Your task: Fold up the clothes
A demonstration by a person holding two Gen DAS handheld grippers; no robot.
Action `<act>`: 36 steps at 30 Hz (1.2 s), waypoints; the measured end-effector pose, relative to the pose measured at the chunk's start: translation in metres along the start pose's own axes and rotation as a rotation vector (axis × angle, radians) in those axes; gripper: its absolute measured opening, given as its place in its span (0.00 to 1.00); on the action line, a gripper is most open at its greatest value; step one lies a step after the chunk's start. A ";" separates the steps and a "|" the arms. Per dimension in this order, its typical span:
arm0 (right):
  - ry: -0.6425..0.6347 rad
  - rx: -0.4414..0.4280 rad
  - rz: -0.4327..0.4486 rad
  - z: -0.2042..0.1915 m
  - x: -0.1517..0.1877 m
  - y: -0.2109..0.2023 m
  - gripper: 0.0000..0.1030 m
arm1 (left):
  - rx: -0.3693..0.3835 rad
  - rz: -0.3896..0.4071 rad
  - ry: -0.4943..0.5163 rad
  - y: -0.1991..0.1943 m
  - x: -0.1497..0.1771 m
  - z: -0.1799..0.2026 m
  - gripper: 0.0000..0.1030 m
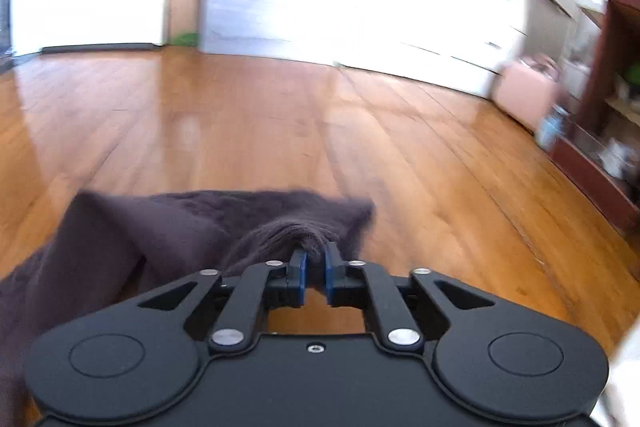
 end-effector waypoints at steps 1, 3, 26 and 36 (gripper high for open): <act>0.006 -0.010 -0.044 0.007 0.003 -0.009 0.21 | -0.001 -0.001 0.002 0.000 -0.001 0.001 0.56; 0.010 -0.068 -0.118 0.020 0.020 -0.032 0.44 | 0.003 0.002 0.009 -0.001 -0.001 0.003 0.56; 0.401 -0.373 -0.307 0.200 0.215 -0.182 0.62 | 0.034 0.044 -0.017 -0.050 0.056 -0.019 0.56; -0.031 -0.268 -0.350 0.191 0.172 -0.136 0.66 | -0.012 0.008 0.070 -0.026 0.048 -0.011 0.51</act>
Point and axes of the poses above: each gripper's, at about its wrist camera, not at the fingertips, and y roughly the way its jaws point, z to its right, x to its underside, the point moved 2 cm from there along y, roughly the way its jaws point, and after that the axes turned 6 degrees about -z, right-handed, at the moved point
